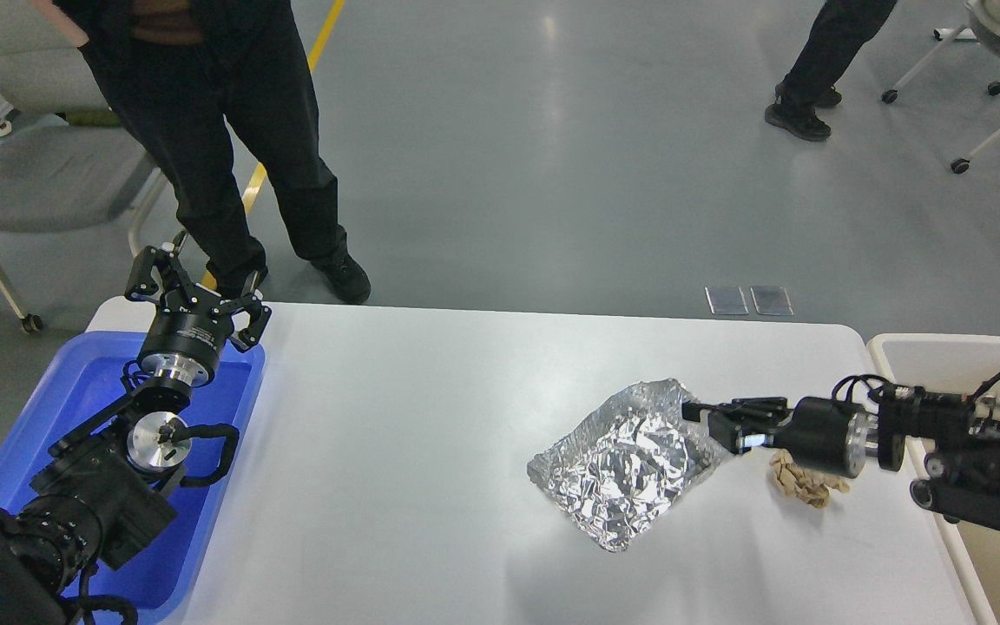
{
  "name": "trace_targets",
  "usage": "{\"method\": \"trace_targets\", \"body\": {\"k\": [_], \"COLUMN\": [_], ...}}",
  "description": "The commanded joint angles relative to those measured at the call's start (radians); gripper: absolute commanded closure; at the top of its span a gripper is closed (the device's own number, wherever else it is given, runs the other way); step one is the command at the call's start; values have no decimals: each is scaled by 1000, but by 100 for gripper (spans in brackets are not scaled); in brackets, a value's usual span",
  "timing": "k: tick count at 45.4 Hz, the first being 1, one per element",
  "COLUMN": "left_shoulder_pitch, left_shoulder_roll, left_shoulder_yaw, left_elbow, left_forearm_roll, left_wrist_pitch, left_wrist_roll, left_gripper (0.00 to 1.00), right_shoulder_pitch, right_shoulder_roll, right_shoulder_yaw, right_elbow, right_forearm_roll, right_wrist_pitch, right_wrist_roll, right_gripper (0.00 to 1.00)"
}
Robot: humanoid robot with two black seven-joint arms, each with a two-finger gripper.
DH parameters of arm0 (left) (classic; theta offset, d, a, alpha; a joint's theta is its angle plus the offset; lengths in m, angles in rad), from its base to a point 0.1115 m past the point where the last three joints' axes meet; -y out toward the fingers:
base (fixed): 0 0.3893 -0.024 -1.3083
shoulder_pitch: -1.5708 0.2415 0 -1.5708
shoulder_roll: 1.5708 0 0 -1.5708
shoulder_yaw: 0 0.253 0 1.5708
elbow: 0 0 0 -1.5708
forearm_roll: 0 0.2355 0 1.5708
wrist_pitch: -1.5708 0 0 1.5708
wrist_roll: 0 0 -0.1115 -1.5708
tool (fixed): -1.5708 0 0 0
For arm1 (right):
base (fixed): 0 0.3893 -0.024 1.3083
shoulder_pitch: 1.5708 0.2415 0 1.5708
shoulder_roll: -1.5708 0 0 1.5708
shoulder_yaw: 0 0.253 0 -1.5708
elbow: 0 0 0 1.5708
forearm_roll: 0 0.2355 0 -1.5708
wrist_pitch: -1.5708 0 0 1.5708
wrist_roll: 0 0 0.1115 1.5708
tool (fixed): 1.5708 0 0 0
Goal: Tidy desktop
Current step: 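Lift the foil packet with the right gripper toward the white bin, then lower the foil packet into the white bin and release it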
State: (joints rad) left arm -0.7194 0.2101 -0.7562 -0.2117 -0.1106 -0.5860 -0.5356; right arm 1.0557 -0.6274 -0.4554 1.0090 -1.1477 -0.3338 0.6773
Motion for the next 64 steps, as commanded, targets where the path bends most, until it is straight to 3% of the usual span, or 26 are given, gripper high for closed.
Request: {"method": "trace_targets", "body": {"k": [1, 14, 20, 25, 32, 47, 52, 64], "left_shoulder_pitch": [0, 0, 0, 0, 0, 0, 0, 0], "left_shoulder_roll": [0, 0, 0, 0, 0, 0, 0, 0], "left_shoulder_yaw": [0, 0, 0, 0, 0, 0, 0, 0], "left_elbow": [0, 0, 0, 0, 0, 0, 0, 0], "left_forearm_roll": [0, 0, 0, 0, 0, 0, 0, 0], "left_wrist_pitch": [0, 0, 0, 0, 0, 0, 0, 0], "left_wrist_roll": [0, 0, 0, 0, 0, 0, 0, 0], "left_gripper": [0, 0, 0, 0, 0, 0, 0, 0], "right_shoulder_pitch": [191, 362, 360, 336, 216, -192, -282, -390], "right_shoulder_roll": [-224, -370, -383, -382, -356, -106, -69, -32], "right_shoulder_yaw": [1, 4, 4, 3, 4, 21, 75, 328], "right_elbow": [172, 207, 155, 28, -220, -852, -925, -941], "right_forearm_roll": [9, 13, 52, 152, 429, 940, 1029, 1051], "right_wrist_pitch": [128, 286, 289, 283, 282, 332, 335, 314], "right_wrist_roll": [2, -15, -65, -125, -173, -252, -315, -455], "right_gripper": [100, 100, 100, 100, 100, 100, 100, 100]}}
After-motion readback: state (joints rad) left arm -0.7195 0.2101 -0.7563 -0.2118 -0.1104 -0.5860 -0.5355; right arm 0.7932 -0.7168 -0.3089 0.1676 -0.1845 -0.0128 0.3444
